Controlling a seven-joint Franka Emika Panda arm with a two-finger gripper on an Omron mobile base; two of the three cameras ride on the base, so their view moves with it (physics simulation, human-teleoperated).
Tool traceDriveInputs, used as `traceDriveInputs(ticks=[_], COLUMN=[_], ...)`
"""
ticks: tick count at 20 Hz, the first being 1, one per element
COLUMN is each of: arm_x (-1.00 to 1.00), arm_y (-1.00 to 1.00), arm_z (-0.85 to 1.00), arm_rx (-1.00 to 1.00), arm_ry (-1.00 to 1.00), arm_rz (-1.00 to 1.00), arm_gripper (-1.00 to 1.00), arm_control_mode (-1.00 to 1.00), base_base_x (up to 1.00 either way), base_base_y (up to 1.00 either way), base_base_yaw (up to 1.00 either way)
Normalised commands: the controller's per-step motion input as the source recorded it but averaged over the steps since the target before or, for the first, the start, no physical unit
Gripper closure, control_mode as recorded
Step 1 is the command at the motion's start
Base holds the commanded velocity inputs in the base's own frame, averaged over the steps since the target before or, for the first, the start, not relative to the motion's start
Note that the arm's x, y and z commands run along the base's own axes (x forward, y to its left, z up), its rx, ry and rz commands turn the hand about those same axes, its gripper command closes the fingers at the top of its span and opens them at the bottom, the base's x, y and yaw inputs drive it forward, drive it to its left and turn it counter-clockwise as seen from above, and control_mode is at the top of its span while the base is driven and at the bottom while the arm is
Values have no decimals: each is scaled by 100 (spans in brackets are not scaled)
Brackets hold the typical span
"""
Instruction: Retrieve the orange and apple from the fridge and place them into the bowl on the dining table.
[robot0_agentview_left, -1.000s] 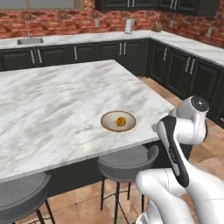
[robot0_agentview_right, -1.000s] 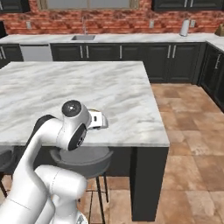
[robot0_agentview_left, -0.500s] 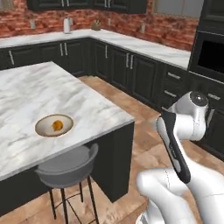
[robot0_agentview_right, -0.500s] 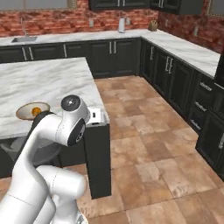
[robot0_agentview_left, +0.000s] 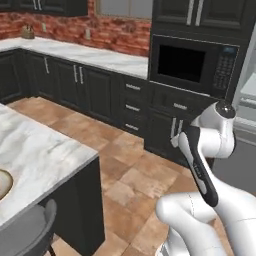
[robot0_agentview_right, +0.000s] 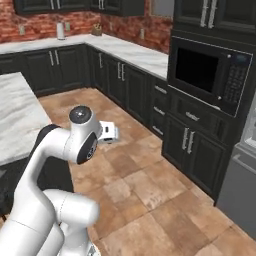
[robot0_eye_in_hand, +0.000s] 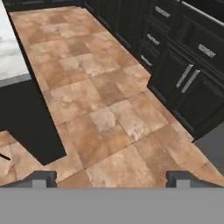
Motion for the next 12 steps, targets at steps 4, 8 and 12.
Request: traceDriveInputs(ticks=[4,8,12], arm_x=[0,0,0], arm_y=[0,0,0], arm_z=[0,0,0], arm_rx=[0,0,0], arm_ry=[0,0,0], arm_rz=[0,0,0], arm_gripper=[-100,-100,-100], arm_control_mode=[100,100,100], base_base_x=[21,33,56], base_base_y=[-70,-50,-27], base_base_yaw=[-58,-58,-55])
